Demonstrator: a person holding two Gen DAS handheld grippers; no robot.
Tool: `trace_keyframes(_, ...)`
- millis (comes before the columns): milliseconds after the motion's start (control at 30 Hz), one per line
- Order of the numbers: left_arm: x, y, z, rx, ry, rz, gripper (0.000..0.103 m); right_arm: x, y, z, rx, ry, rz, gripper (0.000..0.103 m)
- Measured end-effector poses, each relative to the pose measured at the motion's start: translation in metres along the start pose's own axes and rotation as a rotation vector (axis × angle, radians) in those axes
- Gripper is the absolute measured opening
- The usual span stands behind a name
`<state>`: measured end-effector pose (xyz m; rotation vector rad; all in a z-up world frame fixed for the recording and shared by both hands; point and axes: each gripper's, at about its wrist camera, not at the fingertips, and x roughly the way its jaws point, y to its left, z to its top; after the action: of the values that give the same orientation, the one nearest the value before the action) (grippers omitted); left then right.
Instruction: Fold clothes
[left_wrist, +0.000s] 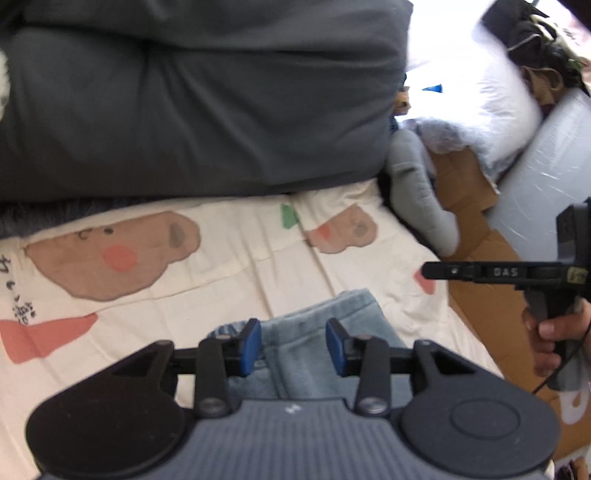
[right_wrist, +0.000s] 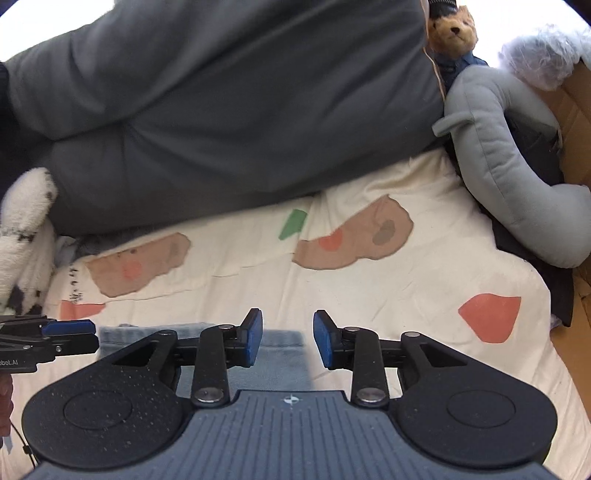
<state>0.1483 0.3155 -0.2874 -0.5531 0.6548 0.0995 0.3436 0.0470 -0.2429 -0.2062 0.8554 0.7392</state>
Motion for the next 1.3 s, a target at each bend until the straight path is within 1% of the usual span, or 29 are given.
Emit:
trace_keyframes(67,-0.004,-0.005,0.002,0.008,-0.007,-0.016,0.040,-0.002,0.008,-0.003,-0.005,-0.005,0.028,0.037)
trace_keyframes(200,-0.003,-0.014,0.001,0.024,-0.023,-0.041,0.040,0.001,0.029,-0.011,-0.033,-0.005,0.052,0.037)
trace_keyframes(367,0.008,-0.024,-0.001,0.037,-0.015,-0.058,0.040,0.014,0.047,-0.022,-0.053,-0.002,0.035,0.037)
trace_keyframes(400,0.010,-0.026,-0.001,0.049,-0.019,-0.054,0.040,0.016,0.050,-0.024,-0.056,-0.004,0.036,0.036)
trace_keyframes(433,0.012,-0.028,-0.001,0.061,-0.022,-0.048,0.040,0.018,0.053,-0.025,-0.059,-0.006,0.037,0.032)
trace_keyframes(467,0.014,-0.031,-0.002,0.074,-0.026,-0.043,0.038,0.020,0.055,-0.027,-0.062,-0.008,0.038,0.026)
trace_keyframes(500,0.016,-0.031,-0.002,0.081,-0.025,-0.029,0.037,0.023,0.055,-0.028,-0.054,-0.004,0.043,0.023)
trace_keyframes(533,0.019,-0.032,-0.003,0.087,-0.024,-0.014,0.035,0.026,0.056,-0.029,-0.045,-0.001,0.048,0.019)
trace_keyframes(567,0.023,-0.030,-0.003,0.088,-0.012,-0.001,0.023,0.029,0.056,-0.030,-0.037,0.003,0.052,0.015)
trace_keyframes(633,0.031,-0.027,-0.005,0.089,0.017,0.023,0.007,0.036,0.058,-0.031,-0.040,0.009,0.047,0.011)
trace_keyframes(700,0.038,-0.023,-0.007,0.092,0.035,0.048,0.006,0.041,0.060,-0.033,-0.050,0.011,0.053,0.011)
trace_keyframes(733,0.041,-0.021,-0.008,0.095,0.036,0.060,0.002,0.045,0.061,-0.033,-0.053,0.014,0.049,0.010)
trace_keyframes(867,0.053,-0.010,-0.013,0.099,0.053,0.081,0.002,0.059,0.063,-0.035,-0.062,0.032,0.037,0.011)
trace_keyframes(1000,0.063,-0.002,-0.018,0.107,0.068,0.077,0.003,0.073,0.061,-0.038,-0.067,0.052,0.033,0.011)
trace_keyframes(1100,0.069,0.013,-0.021,0.051,0.076,0.046,0.003,0.082,0.060,-0.040,-0.073,0.063,0.043,0.010)
trace_keyframes(1300,0.075,0.022,-0.029,0.062,0.065,0.027,0.003,0.095,0.060,-0.046,-0.091,0.064,0.058,0.009)
